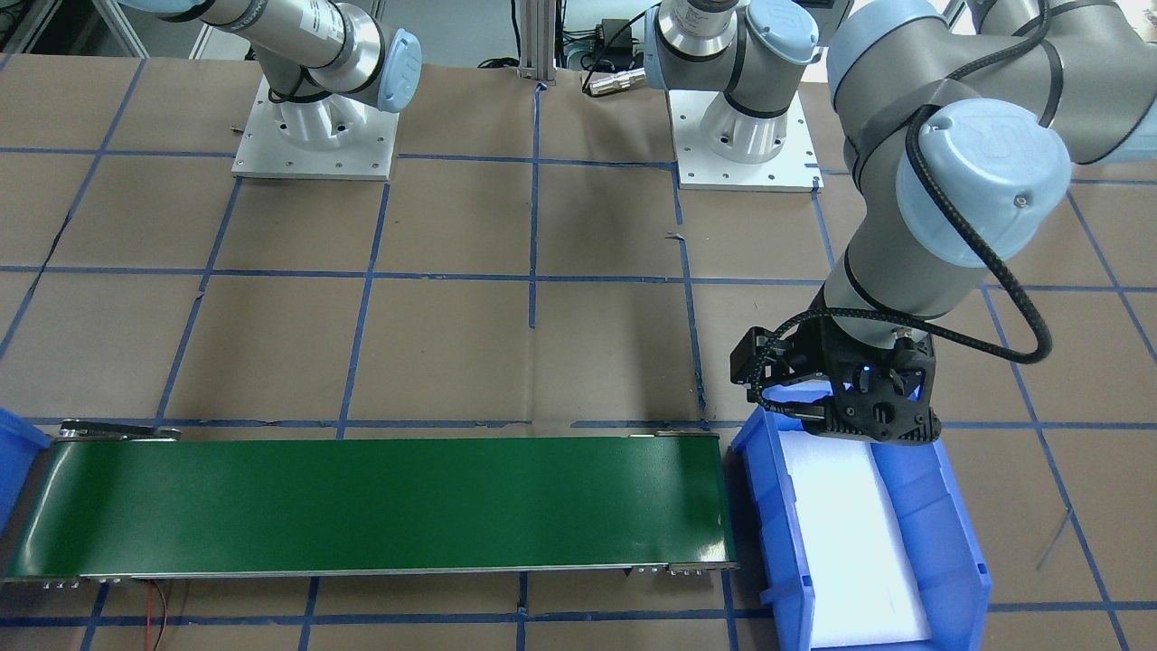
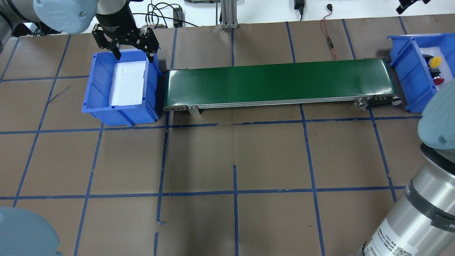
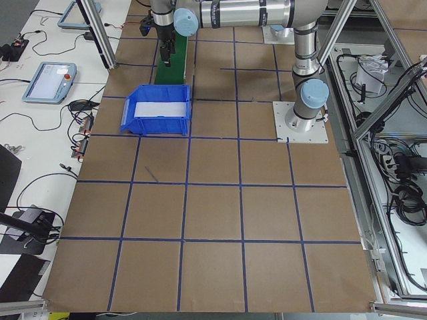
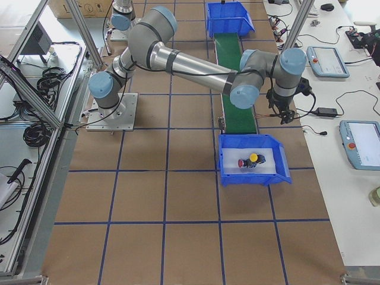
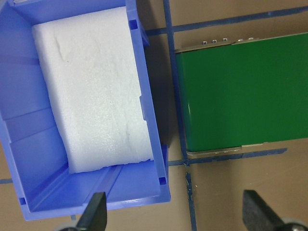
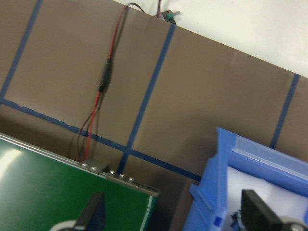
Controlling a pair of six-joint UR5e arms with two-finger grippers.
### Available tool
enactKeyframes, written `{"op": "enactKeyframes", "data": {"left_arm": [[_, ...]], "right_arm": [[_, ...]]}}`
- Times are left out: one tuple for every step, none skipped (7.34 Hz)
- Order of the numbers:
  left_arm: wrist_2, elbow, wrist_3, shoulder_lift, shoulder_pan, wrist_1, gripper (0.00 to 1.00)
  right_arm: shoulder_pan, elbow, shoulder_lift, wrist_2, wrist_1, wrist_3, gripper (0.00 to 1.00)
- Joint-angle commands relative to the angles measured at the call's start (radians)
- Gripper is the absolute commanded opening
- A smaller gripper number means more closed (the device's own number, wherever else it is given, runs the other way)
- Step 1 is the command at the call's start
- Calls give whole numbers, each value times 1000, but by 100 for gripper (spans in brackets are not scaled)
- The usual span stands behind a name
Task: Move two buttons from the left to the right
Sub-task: 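Open the right gripper to release the yellow button and lift away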
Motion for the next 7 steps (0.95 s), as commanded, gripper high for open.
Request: {"op": "enactKeyframes", "data": {"left_arm": [[0, 0, -1, -3, -2, 0, 100], [0, 0, -1, -4, 0, 1, 100], [0, -1, -1, -3, 0, 0, 100], [3, 3, -2, -3, -2, 0, 100], [6, -12, -1, 12, 3, -2, 100], [3, -3, -2, 0, 0, 0, 100], [2, 0, -1, -1, 0, 0, 100]], "right_arm": [[169, 21, -43, 3, -4, 127, 99], [220, 46, -69, 2, -3, 225, 98], [252, 101, -127, 3, -2, 310, 97], [278, 218, -211, 8, -15, 355, 96], [288, 335, -298, 6, -47, 361, 85], [288, 427, -380, 5, -44, 442, 86], [288, 493, -453, 3, -21, 547, 99]]}}
